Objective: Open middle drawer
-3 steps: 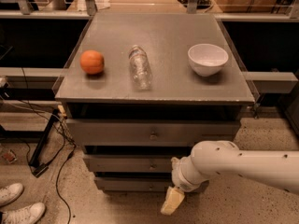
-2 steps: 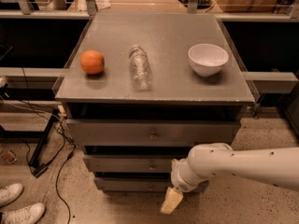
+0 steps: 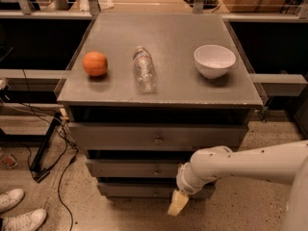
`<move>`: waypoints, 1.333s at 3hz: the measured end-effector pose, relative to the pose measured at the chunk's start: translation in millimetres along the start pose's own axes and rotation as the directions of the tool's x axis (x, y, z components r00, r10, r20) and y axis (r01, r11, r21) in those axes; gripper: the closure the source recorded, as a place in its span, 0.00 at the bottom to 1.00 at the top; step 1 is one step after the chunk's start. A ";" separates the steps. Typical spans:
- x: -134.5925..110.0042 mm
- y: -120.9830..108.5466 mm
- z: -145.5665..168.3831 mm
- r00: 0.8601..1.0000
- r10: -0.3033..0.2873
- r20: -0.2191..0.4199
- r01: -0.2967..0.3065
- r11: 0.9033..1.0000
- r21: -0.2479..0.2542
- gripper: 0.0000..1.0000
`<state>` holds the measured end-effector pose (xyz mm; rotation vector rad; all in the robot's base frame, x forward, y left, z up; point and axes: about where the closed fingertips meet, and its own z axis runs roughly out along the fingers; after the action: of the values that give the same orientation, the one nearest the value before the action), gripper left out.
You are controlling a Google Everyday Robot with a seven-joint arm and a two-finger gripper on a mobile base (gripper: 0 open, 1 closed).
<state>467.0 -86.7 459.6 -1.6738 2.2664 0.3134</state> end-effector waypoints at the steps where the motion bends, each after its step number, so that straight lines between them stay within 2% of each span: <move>1: -3.1 -21.6 9.7 1.000 -0.014 -0.010 0.014 1.000 0.015 0.00; 2: -17.8 -38.4 15.5 1.000 -0.021 -0.012 0.022 0.999 0.033 0.00; 3: -26.7 -45.2 21.1 1.000 -0.024 -0.017 0.024 0.999 0.039 0.00; 4: -20.6 -30.9 36.3 0.999 -0.009 -0.042 0.009 1.000 0.000 0.00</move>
Offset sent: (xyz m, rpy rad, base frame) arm 0.0711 0.0222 -0.0053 -0.0307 -0.0609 0.0049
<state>506.3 -64.8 433.6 -1.7053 2.2888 0.2787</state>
